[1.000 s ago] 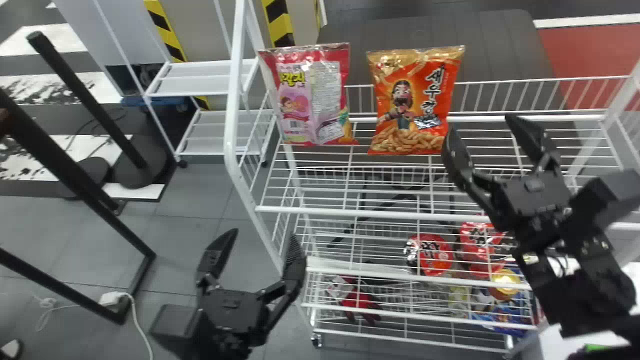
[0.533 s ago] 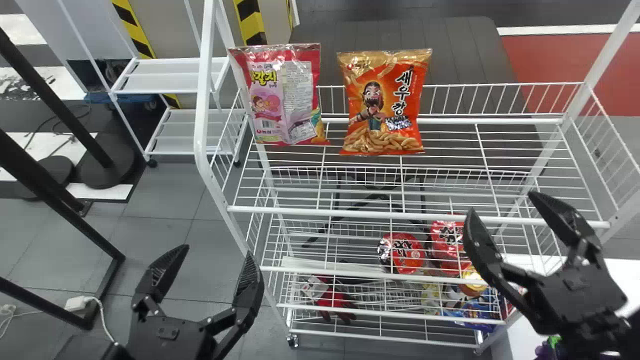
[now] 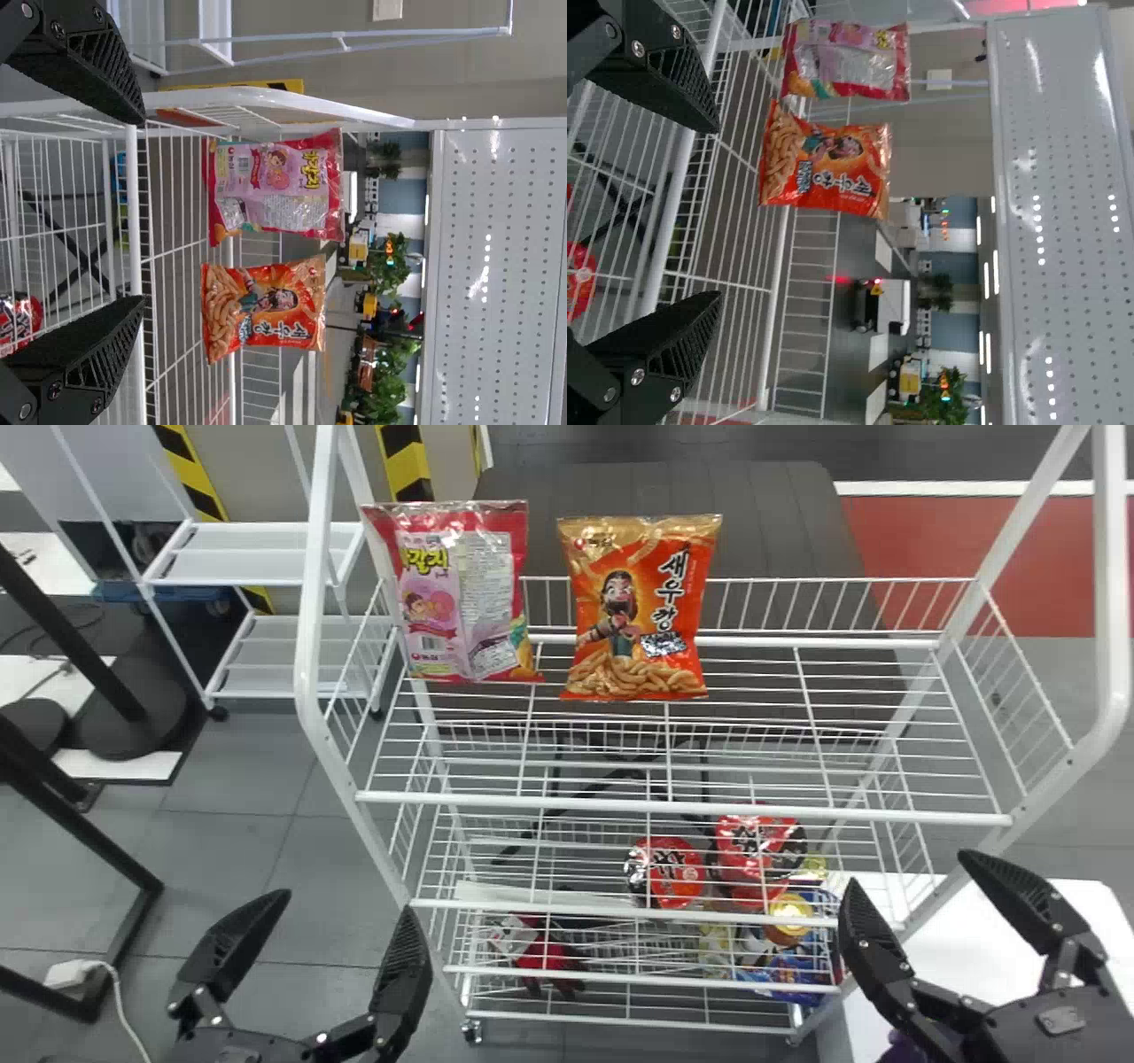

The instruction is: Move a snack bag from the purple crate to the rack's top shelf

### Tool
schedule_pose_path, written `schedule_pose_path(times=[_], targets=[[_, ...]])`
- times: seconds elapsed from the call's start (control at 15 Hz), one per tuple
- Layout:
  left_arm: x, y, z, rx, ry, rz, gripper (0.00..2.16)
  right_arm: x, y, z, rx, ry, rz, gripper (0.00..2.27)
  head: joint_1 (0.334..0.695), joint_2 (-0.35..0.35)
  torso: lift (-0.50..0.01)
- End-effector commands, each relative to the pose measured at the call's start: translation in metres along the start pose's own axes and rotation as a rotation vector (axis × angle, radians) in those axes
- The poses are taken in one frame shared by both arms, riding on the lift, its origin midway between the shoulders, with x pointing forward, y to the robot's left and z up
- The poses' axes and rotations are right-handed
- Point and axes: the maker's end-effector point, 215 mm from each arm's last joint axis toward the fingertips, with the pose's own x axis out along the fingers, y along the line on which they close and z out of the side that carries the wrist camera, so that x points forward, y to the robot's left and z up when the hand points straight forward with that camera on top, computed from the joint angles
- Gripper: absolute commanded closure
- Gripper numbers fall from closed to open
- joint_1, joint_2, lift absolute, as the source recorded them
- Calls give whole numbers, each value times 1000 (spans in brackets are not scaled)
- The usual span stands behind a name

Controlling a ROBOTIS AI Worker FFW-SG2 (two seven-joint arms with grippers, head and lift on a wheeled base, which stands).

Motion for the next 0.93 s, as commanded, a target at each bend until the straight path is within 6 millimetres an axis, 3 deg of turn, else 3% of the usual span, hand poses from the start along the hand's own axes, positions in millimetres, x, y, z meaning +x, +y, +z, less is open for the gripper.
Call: schedule_pose_path(times=[0.0,0.27,0.53,0.87], targets=[[0,2,-7,3,11,9,97,-6,-14,-13,-9,72,-28,184,695,9,1],[2,15,6,-6,-33,57,100,-8,-4,-3,2,70,-12,181,695,-5,1],[2,25,43,8,-91,71,97,-10,0,43,-14,-31,-2,181,695,33,1],[2,22,43,9,-86,63,100,-12,4,61,-12,-81,8,181,695,52,1]])
